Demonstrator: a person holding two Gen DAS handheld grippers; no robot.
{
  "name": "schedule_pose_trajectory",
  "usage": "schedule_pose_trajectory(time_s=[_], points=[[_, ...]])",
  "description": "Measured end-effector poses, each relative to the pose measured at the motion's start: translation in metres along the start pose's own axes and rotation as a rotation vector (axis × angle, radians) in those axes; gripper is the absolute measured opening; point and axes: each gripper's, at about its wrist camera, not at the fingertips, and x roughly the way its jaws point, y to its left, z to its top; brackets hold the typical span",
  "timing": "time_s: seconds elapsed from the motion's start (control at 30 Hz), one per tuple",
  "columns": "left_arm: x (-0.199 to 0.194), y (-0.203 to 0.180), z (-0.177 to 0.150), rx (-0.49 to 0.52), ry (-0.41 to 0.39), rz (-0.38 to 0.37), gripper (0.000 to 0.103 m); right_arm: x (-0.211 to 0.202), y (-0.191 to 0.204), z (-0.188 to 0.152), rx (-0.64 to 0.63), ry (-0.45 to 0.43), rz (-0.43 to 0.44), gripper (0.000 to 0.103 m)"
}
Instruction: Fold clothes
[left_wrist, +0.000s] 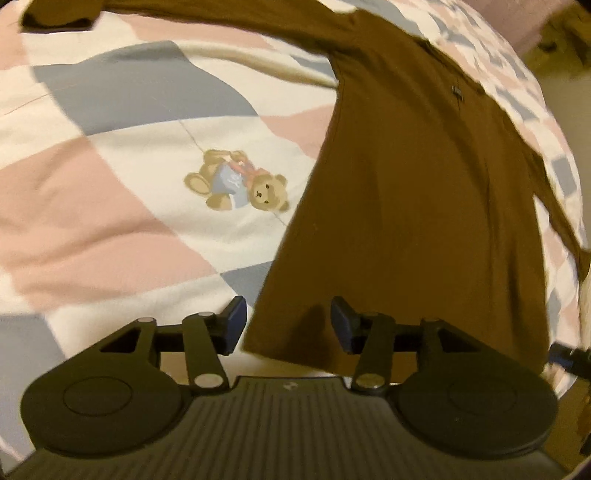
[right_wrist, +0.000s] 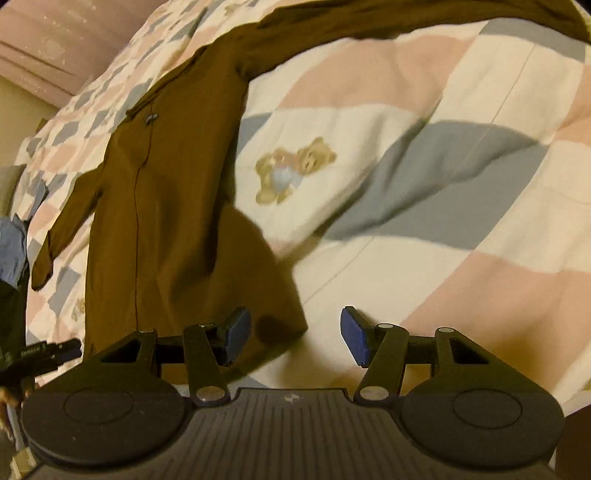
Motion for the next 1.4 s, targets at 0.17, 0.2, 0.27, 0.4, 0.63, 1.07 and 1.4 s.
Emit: schedule_pose_trajectory(time_s=[0.17,0.2,0.27,0.4,0.63,1.07,1.4], points=[[0.015,0.0,-0.001,0.058,0.024,-0.056,0.039,0.013,-0.014,0.012,0.012,-0.075,0.023,0.057],[0.017,-0.003,-0.001,0.08,0.033,-0.071,0.024,0.018,-0.014,0.015,0.02,-0.076,0.039,0.057],[0.019,-0.014,-0.001,0.127,0.058,-0.103,0.005,0.031,-0.01,0.019,0.052,-0.048,0.074,0.02],[-0.011,-0.033,0.004,0.169,0.045,-0.202,0.004,0.021,0.01,0.017,0.1,0.003,0.082,0.003],[-0.117,-0.005,-0.007,0.019,-0.1,-0.328,0.004,-0.091,-0.003,0.021,0.494,-0.094,0.219,0.003],[-0.019,0.014,-0.073,0.034,0.09,-0.062,0.012,-0.005,-0.016,-0.024,0.421,0.019,-0.186,0.01],[-0.077,0.01,-0.054,0.204,-0.005,0.148,0.016,-0.009,0.013,-0.02,0.074,0.027,-0.444,0.038]])
